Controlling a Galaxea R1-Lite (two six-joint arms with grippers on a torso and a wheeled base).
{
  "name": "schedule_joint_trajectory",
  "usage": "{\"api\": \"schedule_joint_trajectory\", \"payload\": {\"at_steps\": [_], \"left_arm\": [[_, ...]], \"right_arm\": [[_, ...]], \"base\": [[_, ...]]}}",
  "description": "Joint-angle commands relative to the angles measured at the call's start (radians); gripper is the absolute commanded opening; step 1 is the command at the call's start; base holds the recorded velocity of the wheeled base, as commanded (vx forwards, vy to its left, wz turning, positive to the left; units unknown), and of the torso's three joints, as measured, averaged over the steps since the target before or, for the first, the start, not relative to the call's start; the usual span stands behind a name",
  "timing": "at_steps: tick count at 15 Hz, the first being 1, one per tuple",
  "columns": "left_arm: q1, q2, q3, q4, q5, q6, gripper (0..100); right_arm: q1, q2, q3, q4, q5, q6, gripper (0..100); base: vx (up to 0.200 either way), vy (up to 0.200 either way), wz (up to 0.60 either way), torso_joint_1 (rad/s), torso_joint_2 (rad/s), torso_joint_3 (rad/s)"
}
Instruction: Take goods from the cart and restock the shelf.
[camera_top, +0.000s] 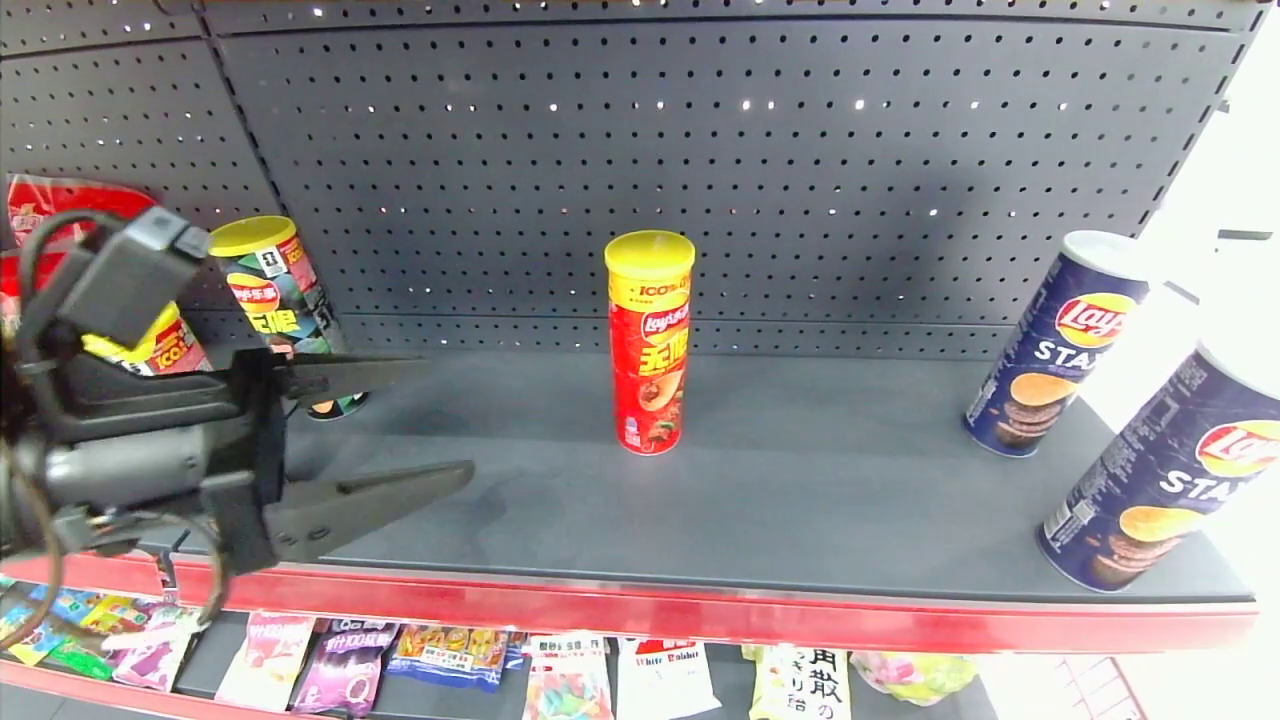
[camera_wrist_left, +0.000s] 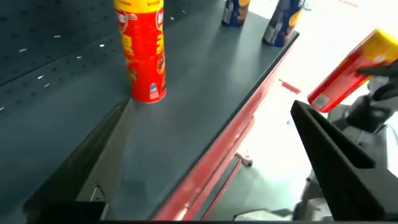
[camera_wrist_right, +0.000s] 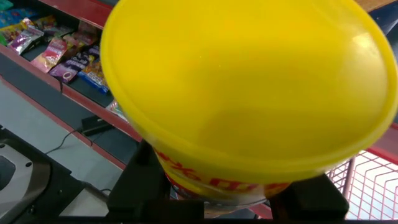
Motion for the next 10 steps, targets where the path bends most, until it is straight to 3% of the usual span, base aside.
{"api": "schedule_joint_trajectory", "payload": {"at_steps": [1,3,4,6,10], "left_arm": [[-0.04,0.308,-0.153,-0.083,-0.021,0.045,100],[-0.069,0.404,-0.262,-0.085,0.017,0.045,100],[-0.069,0.404,-0.262,-0.085,0.017,0.045,100],[-0.096,0.498,-0.373,-0.085,0.026,0.044,100],[-0.103,0.575,-0.469,-0.085,0.052,0.044,100]], "right_arm": [[-0.002,0.002,-0.001,-0.001,-0.001,-0.001,0],[-0.003,0.002,-0.001,-0.001,-0.004,-0.001,0],[-0.003,0.002,-0.001,-0.001,-0.004,-0.001,0],[-0.003,0.004,-0.001,-0.001,-0.018,-0.001,0],[-0.003,0.004,-0.001,0.001,-0.018,-0.001,0]], "base": [[0.0,0.0,0.0,0.0,0.0,0.0],[0.0,0.0,0.0,0.0,0.0,0.0],[0.0,0.0,0.0,0.0,0.0,0.0],[0.0,0.0,0.0,0.0,0.0,0.0],[0.0,0.0,0.0,0.0,0.0,0.0]]}}
